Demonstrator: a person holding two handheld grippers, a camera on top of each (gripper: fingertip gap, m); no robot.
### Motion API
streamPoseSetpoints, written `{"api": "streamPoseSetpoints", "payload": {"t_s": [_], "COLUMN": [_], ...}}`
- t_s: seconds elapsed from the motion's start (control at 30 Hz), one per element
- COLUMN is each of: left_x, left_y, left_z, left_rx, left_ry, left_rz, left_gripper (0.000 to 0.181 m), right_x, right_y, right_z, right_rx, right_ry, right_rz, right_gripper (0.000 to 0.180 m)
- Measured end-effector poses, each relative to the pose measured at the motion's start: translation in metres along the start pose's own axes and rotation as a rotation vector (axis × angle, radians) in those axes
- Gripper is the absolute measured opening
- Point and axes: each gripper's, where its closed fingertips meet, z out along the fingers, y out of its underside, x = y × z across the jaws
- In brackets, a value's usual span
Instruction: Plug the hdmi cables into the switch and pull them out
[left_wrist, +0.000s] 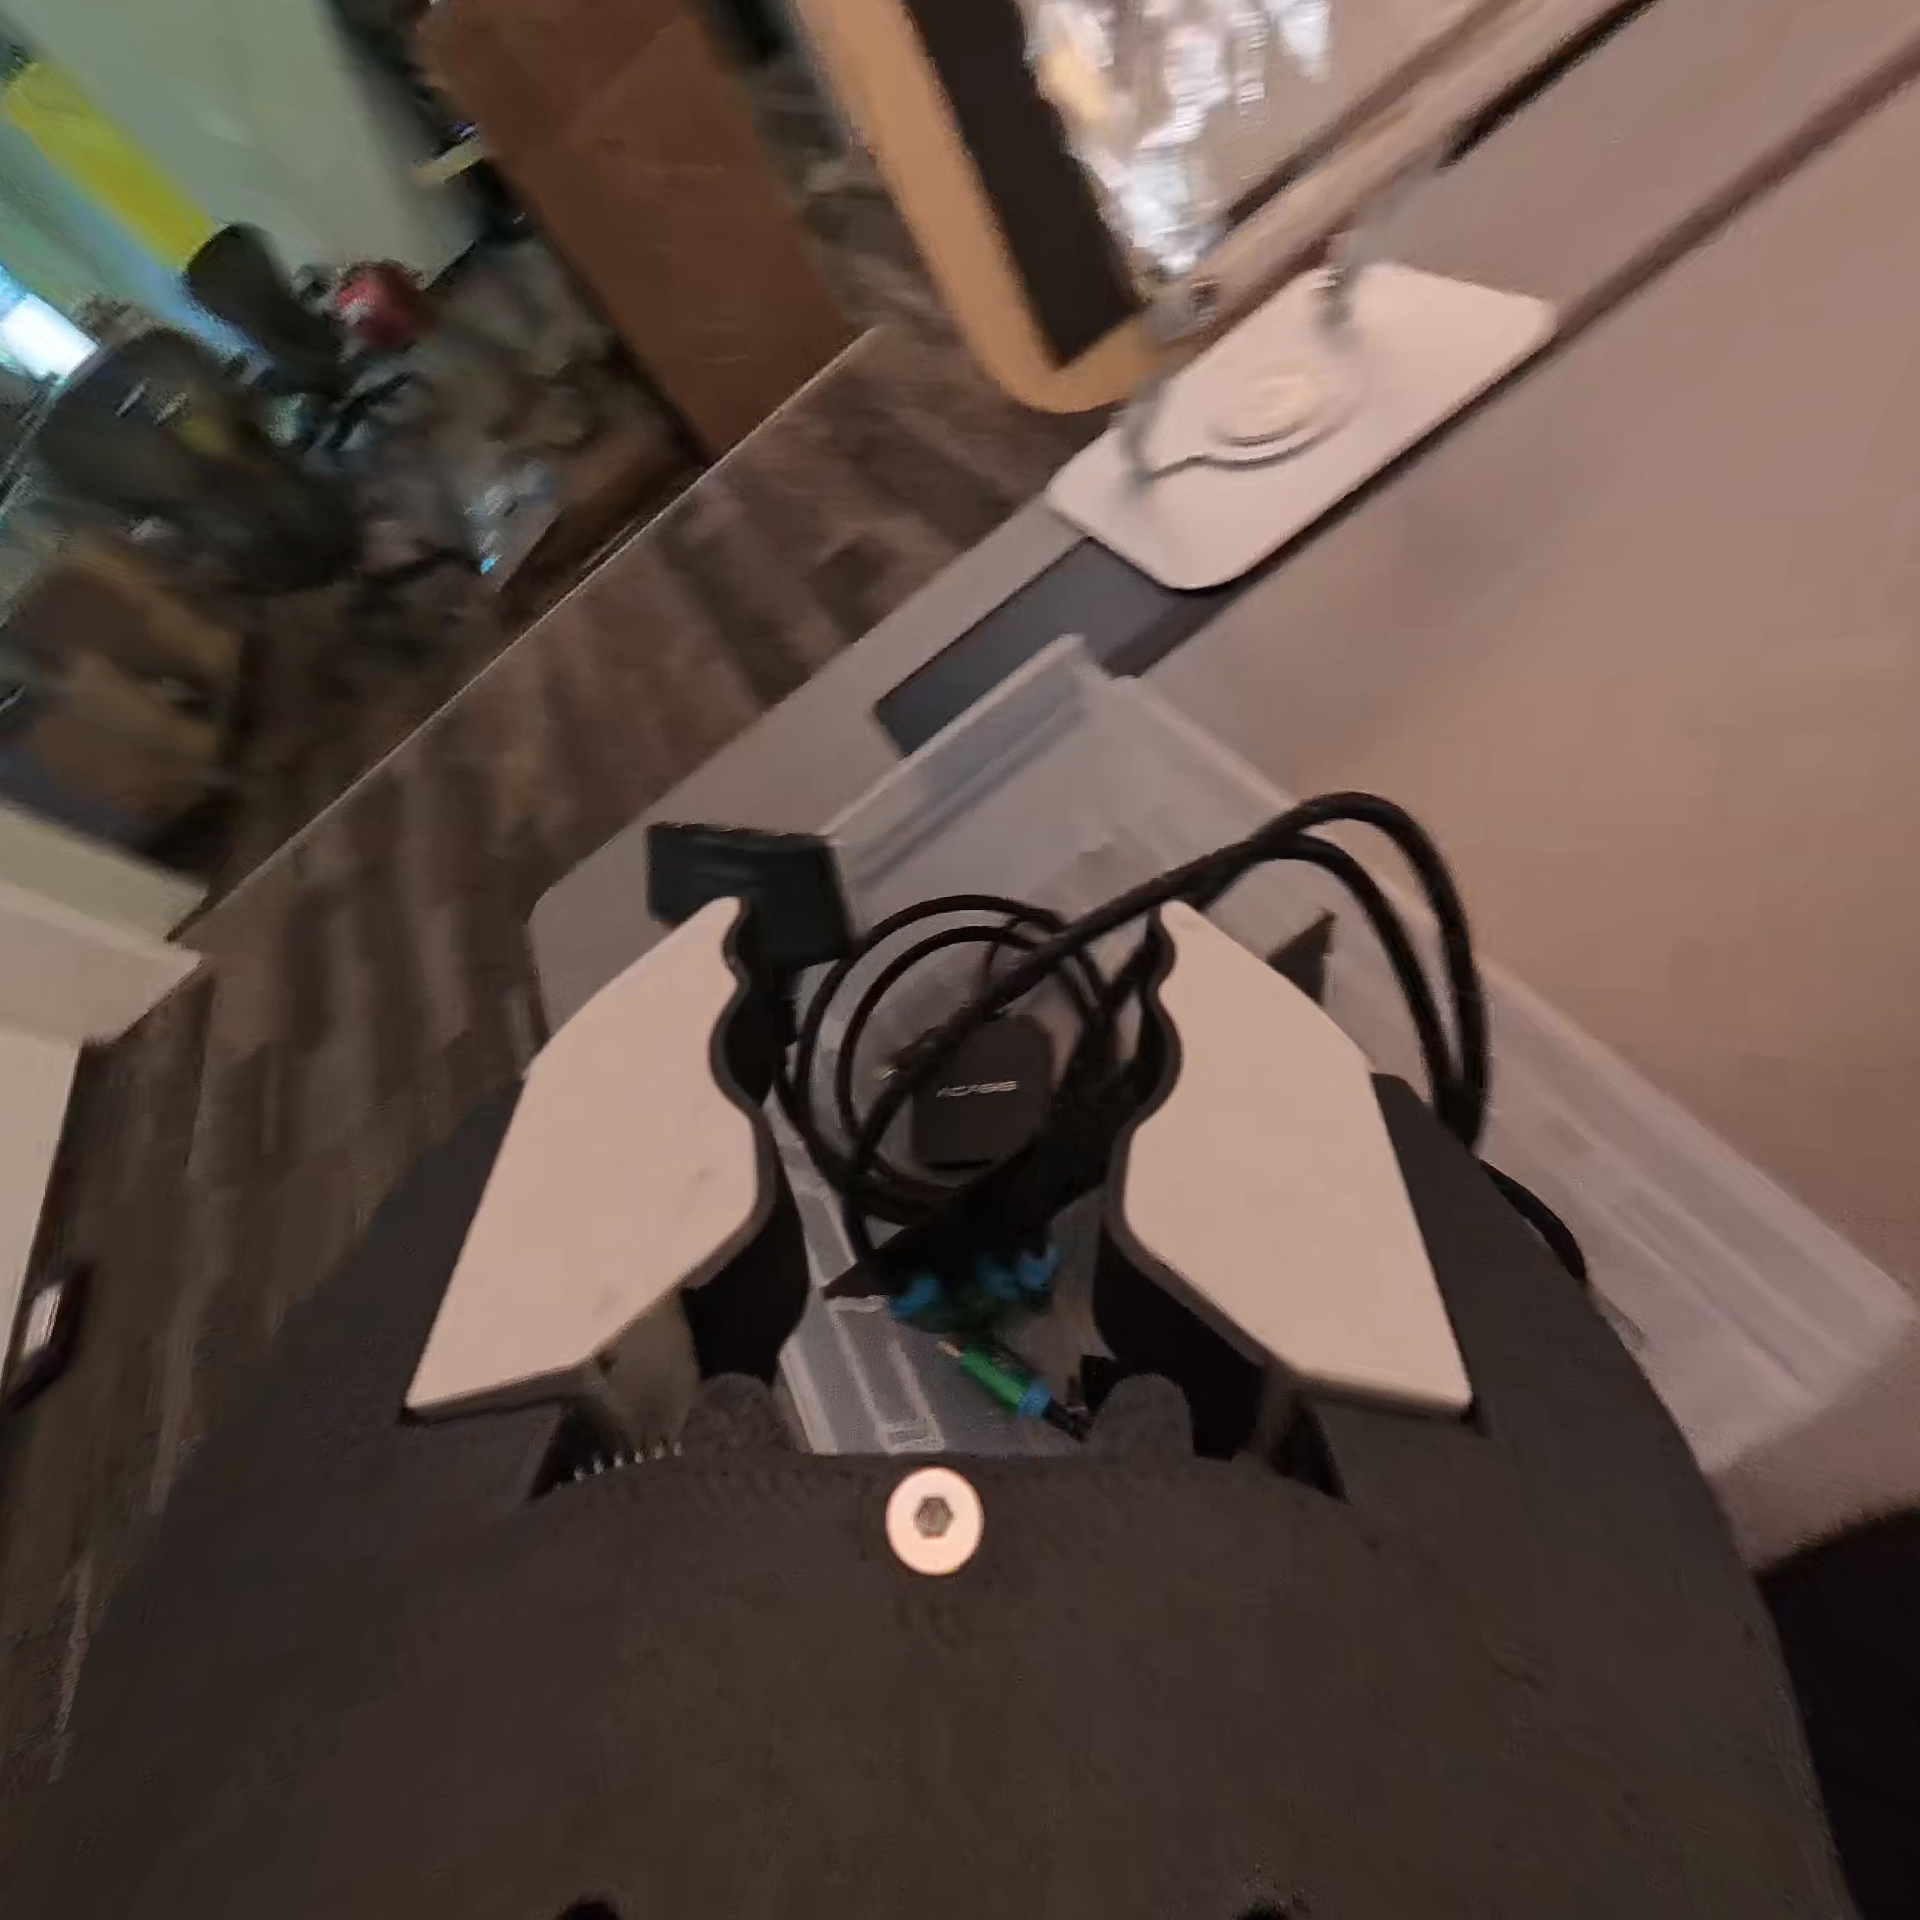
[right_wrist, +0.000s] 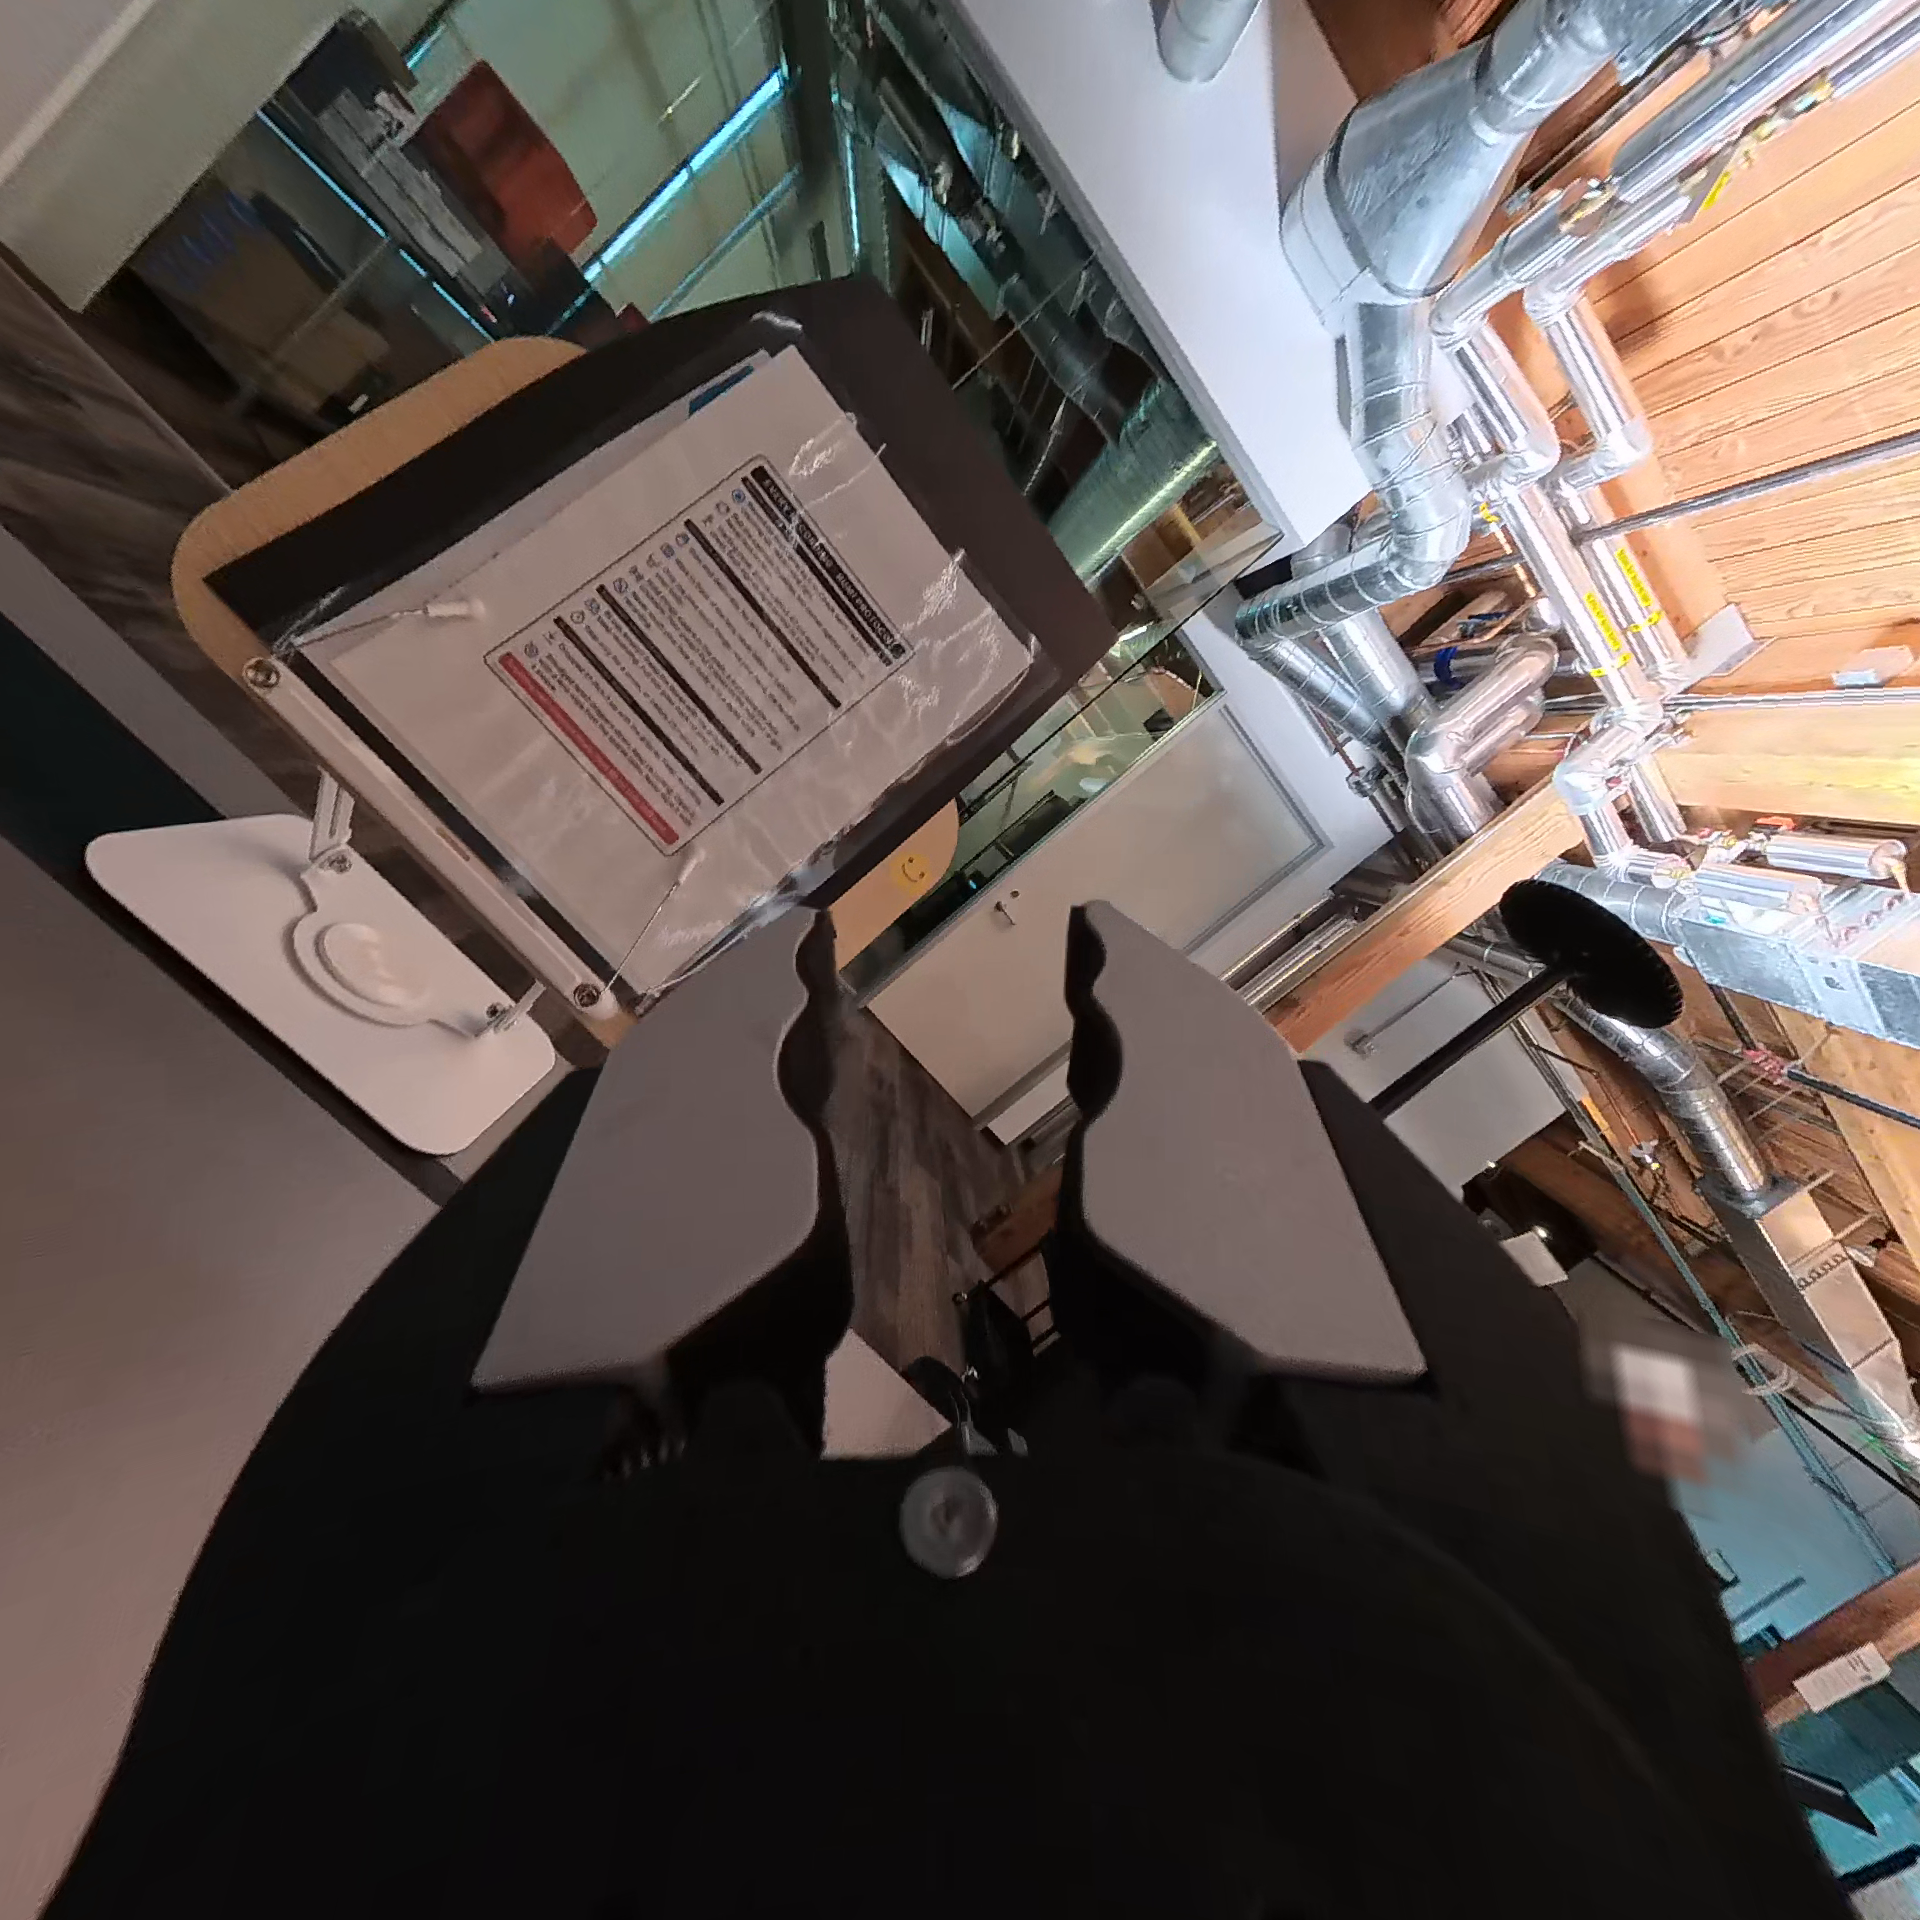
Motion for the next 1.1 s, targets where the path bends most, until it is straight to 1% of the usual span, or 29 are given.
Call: {"api": "streamPoseSetpoints", "payload": {"t_s": [0.1, 0.17, 0.27, 0.33, 0.4, 0.43, 0.5, 0.7, 0.73, 1.0, 1.1], "left_x": [0.016, 0.024, 0.029, 0.034, 0.040, 0.044, 0.051, 0.066, 0.067, 0.067, 0.060], "left_y": [-0.002, 0.005, 0.021, 0.026, 0.023, 0.020, 0.018, 0.019, 0.019, 0.004, 0.001], "left_z": [0.006, 0.020, 0.042, 0.053, 0.060, 0.062, 0.065, 0.064, 0.063, 0.041, 0.032], "left_rx": [-0.023, -0.094, -0.199, -0.221, -0.203, -0.190, -0.176, -0.181, -0.177, -0.099, -0.089], "left_ry": [0.022, 0.041, 0.035, 0.042, 0.050, 0.059, 0.073, 0.119, 0.123, 0.131, 0.106], "left_rz": [0.106, 0.132, 0.200, 0.240, 0.281, 0.305, 0.353, 0.437, 0.440, 0.432, 0.422], "left_gripper": [0.067, 0.074, 0.075, 0.070, 0.067, 0.063, 0.049, 0.019, 0.016, 0.010, 0.009], "right_x": [-0.002, -0.001, -0.001, -0.001, -0.002, -0.003, -0.005, -0.010, -0.010, -0.008, -0.007], "right_y": [0.008, 0.011, 0.015, 0.016, 0.017, 0.017, 0.018, 0.023, 0.023, 0.025, 0.027], "right_z": [0.002, 0.002, 0.002, 0.002, 0.002, 0.002, 0.004, 0.006, 0.006, 0.006, 0.006], "right_rx": [-0.035, -0.046, -0.059, -0.061, -0.061, -0.062, -0.067, -0.086, -0.086, -0.091, -0.096], "right_ry": [-0.018, -0.020, -0.030, -0.034, -0.040, -0.044, -0.053, -0.060, -0.065, -0.067, -0.066], "right_rz": [-0.007, -0.011, -0.006, -0.009, -0.014, -0.017, -0.023, -0.048, -0.044, -0.040, -0.042], "right_gripper": [0.043, 0.043, 0.043, 0.043, 0.043, 0.043, 0.043, 0.043, 0.043, 0.043, 0.043]}}
